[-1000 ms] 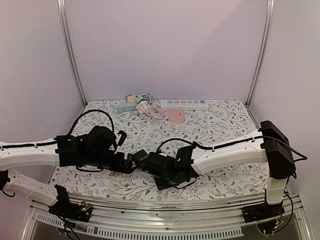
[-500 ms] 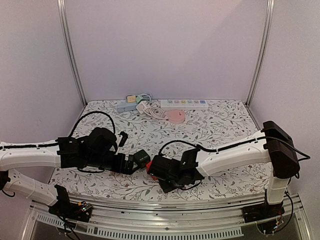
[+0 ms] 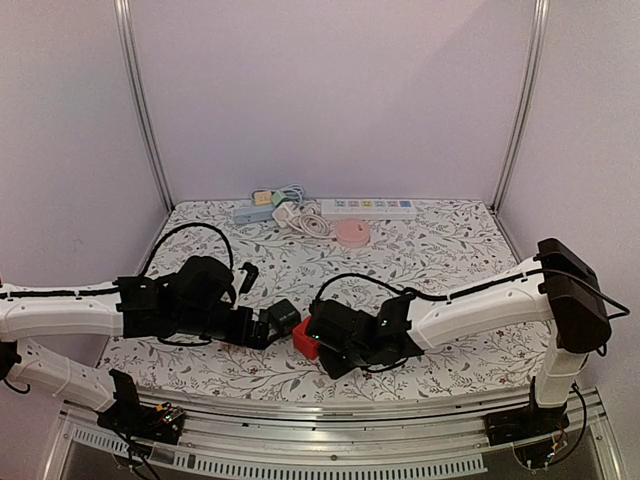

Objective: Pull the plug off the socket

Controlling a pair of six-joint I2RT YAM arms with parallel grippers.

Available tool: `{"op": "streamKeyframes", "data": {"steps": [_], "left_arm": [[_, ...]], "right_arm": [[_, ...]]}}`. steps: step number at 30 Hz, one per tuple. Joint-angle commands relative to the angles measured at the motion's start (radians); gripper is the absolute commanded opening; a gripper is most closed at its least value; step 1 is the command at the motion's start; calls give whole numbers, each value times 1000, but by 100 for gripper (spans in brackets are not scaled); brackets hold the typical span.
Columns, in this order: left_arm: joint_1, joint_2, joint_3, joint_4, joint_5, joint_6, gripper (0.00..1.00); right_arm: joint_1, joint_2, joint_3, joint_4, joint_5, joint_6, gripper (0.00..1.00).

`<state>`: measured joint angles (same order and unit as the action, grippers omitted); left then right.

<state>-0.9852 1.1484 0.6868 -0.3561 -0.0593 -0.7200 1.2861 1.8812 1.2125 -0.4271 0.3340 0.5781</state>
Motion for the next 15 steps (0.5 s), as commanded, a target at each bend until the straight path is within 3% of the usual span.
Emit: {"op": "streamKeyframes", "data": {"steps": [1, 4, 12, 15], "left_arm": [[14, 10, -12, 28, 12, 12, 97], [13, 7, -25, 56, 25, 36, 97], [3, 4, -90, 221, 23, 151, 97], [0, 30, -102, 278, 17, 193, 96]], "right_arm": [[-18, 3, -11, 76, -11, -48, 33], [-30, 18, -13, 92, -30, -53, 27], [-44, -38, -32, 103, -79, -60, 1], [-53, -88, -44, 97, -122, -54, 0]]}}
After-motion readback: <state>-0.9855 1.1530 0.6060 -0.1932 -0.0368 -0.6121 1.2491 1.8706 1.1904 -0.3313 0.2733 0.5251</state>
